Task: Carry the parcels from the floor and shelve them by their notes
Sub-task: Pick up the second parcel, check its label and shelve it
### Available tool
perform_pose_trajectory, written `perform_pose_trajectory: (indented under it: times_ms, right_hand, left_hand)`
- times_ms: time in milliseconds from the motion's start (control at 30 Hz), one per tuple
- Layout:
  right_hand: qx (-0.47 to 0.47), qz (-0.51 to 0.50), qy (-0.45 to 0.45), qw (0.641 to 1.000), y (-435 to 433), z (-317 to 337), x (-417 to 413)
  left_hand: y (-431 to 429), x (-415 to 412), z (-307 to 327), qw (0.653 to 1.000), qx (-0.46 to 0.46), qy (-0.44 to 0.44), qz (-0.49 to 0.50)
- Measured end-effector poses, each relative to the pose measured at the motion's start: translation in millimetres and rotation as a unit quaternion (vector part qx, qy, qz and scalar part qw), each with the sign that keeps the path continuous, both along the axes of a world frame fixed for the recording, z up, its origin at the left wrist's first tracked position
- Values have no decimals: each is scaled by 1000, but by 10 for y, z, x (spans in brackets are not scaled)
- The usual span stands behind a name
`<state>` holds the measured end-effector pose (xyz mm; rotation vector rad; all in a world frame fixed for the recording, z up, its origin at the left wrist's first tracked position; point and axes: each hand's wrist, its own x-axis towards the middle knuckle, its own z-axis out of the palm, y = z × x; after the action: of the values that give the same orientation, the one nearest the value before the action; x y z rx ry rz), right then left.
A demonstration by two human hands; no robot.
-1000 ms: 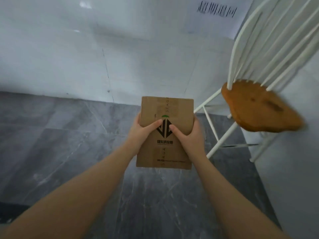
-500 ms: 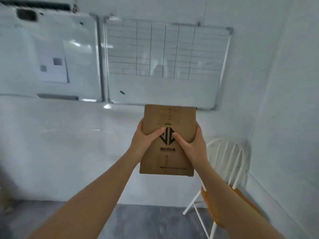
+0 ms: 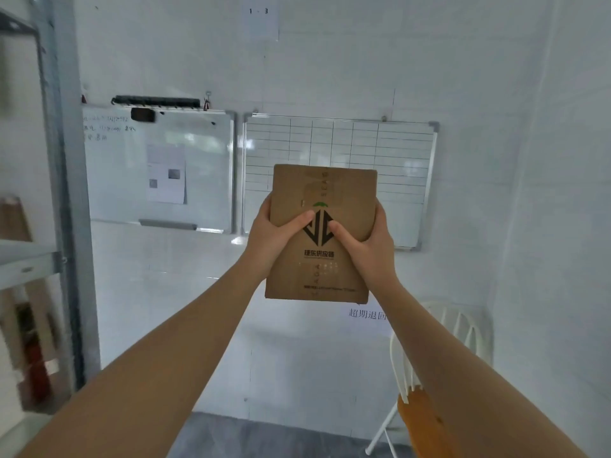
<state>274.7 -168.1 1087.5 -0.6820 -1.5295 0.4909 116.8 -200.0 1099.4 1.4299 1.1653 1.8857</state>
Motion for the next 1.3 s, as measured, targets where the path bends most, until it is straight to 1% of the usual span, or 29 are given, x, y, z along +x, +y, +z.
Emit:
perform_pose_trajectory:
  times_ms: [300,400,533,667,767,833,900,967,1067,1133,1167,1233,1267,1300]
  right_hand:
    - [22,12,16,1000,-119,168,-226]
    - [3,49,14,999,-92,164,-291]
    - [-44,124,23,991,-80,143,-379]
    - [-25,104,65,992,-126,168,-433]
    - [23,54,66,996,-166,215,-450]
    - [44,26,68,996,-158,236,-466]
    - [41,8,71,997,-159,248,-478]
    - [21,8,74,997,-159,266,-449]
    - [-24,72,111,991,-170,311,-339]
    - [-55,83,110,989,-150,307,-269]
    - [-60,80,98,990,-155,300,-248]
    - [-71,93,83,990,-170,286,-212]
    - [-73,105,80,989,-166,286,-192]
    - [-67,110,80,988,-176,288,-179]
  left_hand:
    - [-127,-311,179,999,32,2,-13]
    - [-139,-431,207,999,44,8,-17]
    - [-141,-603,245,999,36,-20,-33]
    - [-151,-580,224,999,28,0,-16]
    - [-132,-389,96,992,74,58,82]
    - [-116,-212,-15,976,87,133,149]
    - [-126,-59,-67,954,63,217,196]
    - [-138,12,-49,948,36,246,199]
    - [-135,17,45,956,7,227,185]
    - [-141,45,97,964,-6,223,146]
    - [-149,61,117,975,0,198,100]
    - [-154,87,119,996,17,82,-26]
    - [-161,96,110,996,16,32,-81]
    - [-165,99,96,992,16,3,-125]
